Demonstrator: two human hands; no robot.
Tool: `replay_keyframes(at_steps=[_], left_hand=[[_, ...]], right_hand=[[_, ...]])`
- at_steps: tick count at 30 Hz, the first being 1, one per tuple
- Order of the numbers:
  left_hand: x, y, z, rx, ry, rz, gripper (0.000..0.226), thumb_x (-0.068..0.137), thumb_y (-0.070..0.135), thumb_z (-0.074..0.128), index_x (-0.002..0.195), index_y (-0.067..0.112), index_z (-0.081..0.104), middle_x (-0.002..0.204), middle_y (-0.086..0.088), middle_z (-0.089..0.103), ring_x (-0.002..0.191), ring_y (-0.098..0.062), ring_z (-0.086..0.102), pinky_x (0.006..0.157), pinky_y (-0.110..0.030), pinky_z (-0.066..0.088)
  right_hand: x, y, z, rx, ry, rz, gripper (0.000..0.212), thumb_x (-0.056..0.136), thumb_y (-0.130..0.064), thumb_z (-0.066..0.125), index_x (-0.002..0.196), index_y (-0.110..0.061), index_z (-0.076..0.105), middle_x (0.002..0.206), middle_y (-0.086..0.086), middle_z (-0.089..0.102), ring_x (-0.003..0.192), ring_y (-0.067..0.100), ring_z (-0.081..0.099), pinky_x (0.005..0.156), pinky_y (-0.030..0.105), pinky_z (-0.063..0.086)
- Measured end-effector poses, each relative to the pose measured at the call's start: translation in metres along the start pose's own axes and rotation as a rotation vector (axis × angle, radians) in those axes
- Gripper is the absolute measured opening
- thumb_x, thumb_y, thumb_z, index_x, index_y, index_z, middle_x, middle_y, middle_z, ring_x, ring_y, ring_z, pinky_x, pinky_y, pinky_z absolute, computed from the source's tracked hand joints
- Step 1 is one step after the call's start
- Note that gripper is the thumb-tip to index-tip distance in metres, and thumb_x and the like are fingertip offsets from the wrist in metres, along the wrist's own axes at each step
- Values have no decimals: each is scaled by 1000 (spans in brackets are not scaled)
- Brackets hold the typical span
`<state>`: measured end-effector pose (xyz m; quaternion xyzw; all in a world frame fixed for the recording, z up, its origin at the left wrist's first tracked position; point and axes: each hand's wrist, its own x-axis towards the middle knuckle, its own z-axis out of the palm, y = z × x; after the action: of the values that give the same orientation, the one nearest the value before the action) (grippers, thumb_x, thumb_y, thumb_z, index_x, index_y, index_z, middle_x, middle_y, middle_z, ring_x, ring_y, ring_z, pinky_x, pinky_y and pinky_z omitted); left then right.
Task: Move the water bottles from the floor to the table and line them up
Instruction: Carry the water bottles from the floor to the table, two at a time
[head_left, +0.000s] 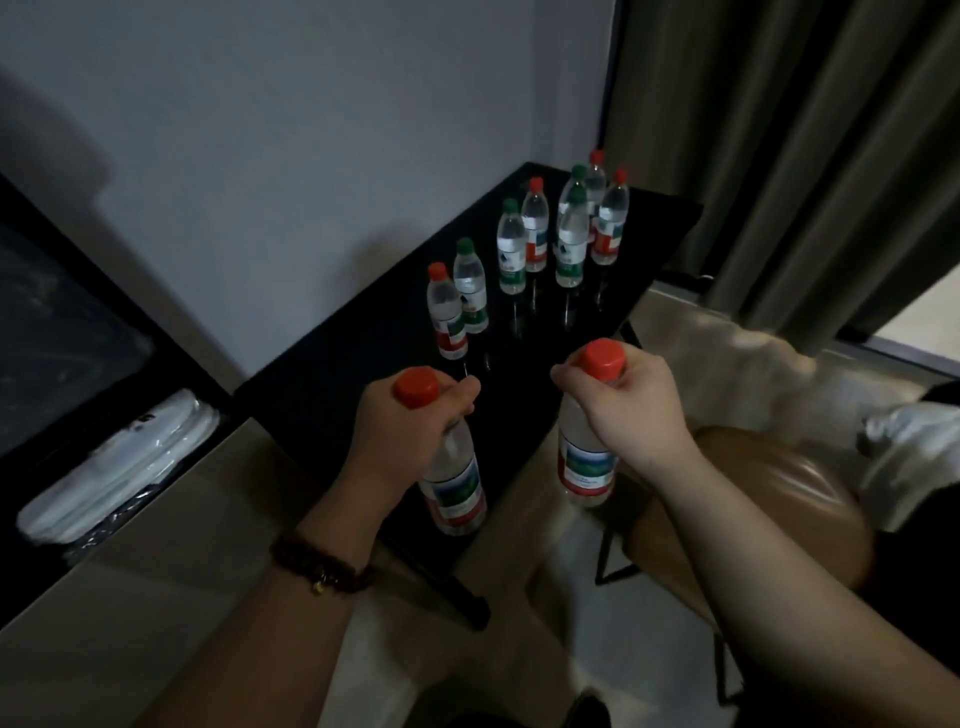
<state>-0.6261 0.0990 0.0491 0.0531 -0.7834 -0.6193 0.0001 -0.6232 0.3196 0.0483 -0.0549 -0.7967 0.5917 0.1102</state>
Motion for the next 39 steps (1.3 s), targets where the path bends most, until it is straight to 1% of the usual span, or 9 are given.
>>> replay_keyframes(at_steps=[7,10,15,19,22,29,32,36,39], left_hand=[[68,6,29,-1,44,-28,23,83,36,81,72,16,74,79,-6,75,80,-20,73,73,-30,59],[104,2,37,-3,45,-11,20,83,35,81,72,19,75,79,2,76,78,-9,72,71,-23,53],[157,-9,55,-20,74,-24,13,82,36,82,74,28,77,81,4,77,82,-11,73,79,-32,57],[187,-12,66,163,16,-6,21,81,51,78,74,32,72,73,11,72,70,-1,68,68,-26,52],[201,-14,78,257,-23,-18,23,81,53,77,76,32,71,76,14,71,69,3,66,64,-21,49],[228,-15,78,196,-15,-163,26,83,54,75,85,28,75,84,8,74,82,-8,70,83,-38,59],[236,-14,77,179,-18,-202,28,85,51,75,90,24,76,89,4,75,87,-13,70,87,-42,58],[254,-19,80,157,5,-238,27,87,49,74,90,22,77,88,3,74,85,-12,70,85,-39,59],[269,-29,92,144,37,-257,37,86,49,74,92,12,76,88,-8,74,85,-23,70,82,-41,57]], right_hand=[[98,25,7,44,-139,-9,26,85,-20,78,80,3,67,72,18,65,68,30,64,57,27,47],[135,34,18,24,-175,-37,26,86,-21,79,79,2,68,72,18,65,65,26,63,54,19,45],[194,43,30,4,-248,-28,26,86,-32,80,77,-10,72,70,9,68,62,13,65,56,15,48],[229,43,37,-31,-242,-6,33,88,-37,78,82,-5,72,72,12,69,61,6,63,56,13,48],[251,44,42,-43,-252,25,21,88,-35,78,80,-16,75,68,-6,72,65,-3,66,57,8,46],[299,55,51,-217,-435,40,20,87,-44,76,90,-24,76,81,-12,74,78,-2,68,62,9,49],[319,64,60,-301,-535,71,22,87,-47,75,98,-27,76,91,-10,75,87,4,69,75,24,56],[349,72,76,-416,-706,-10,15,88,-53,70,93,-38,72,89,-17,71,81,-9,64,64,10,50],[377,89,86,-489,-800,-55,37,89,-55,69,102,-21,76,97,4,75,87,4,68,73,22,55]])
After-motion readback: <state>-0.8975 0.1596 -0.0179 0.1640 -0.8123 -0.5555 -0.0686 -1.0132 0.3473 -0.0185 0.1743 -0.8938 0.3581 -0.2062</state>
